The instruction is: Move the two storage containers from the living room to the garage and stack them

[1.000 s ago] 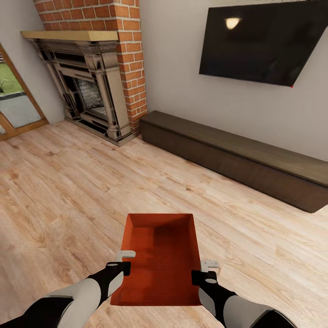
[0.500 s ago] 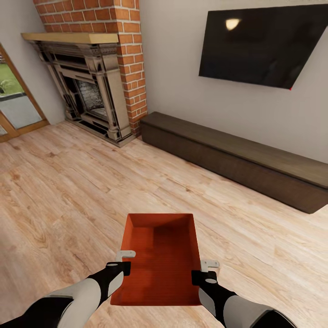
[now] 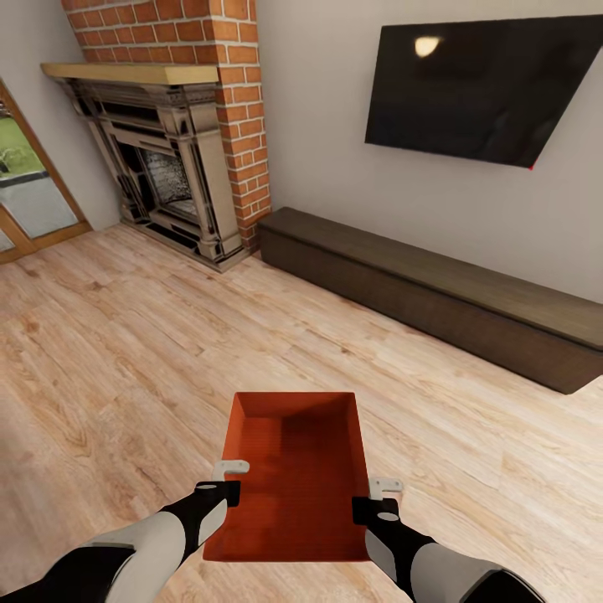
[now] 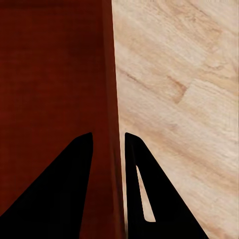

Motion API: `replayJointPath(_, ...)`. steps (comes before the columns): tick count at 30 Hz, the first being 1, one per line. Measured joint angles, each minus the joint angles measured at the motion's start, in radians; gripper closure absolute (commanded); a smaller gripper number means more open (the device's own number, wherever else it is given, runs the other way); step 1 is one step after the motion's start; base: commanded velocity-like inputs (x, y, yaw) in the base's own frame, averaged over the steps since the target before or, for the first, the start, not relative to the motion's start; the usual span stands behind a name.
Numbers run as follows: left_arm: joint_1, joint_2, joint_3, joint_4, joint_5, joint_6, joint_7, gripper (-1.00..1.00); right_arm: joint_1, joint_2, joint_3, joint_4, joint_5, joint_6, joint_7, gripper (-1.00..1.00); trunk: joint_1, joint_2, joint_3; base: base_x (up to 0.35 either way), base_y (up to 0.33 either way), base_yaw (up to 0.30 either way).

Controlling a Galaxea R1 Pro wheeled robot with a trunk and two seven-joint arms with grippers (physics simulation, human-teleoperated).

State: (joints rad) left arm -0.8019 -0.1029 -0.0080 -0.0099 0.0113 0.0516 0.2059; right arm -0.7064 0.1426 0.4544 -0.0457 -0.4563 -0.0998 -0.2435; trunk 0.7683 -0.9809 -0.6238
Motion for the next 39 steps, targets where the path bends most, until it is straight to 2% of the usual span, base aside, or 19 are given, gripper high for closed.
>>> replayJointPath(2, 0.000, 0.000, 0.000, 0.000, 0.000, -0.003, 0.000, 1.00, 0.000, 0.000, 0.000, 0.000, 0.000, -0.003, 0.000, 1.00, -0.008, 0.014, 0.006, 0.000, 0.000, 0.000)
replayJointPath(12, 0.000, -0.003, 0.000, 0.000, 0.000, -0.005, 0.004, 1.00, 0.000, -0.003, 0.000, 0.000, 0.000, -0.005, 0.003, 1.00, -0.008, 0.014, 0.006, 0.000, 0.000, 0.000)
replayJointPath(39, 0.000, -0.003, -0.001, -0.001, 0.000, -0.002, 0.003, 1.00, 0.000, -0.002, -0.004, 0.000, 0.003, -0.004, 0.003, 1.00, -0.111, 0.203, 0.091, 0.000, 0.000, 0.000)
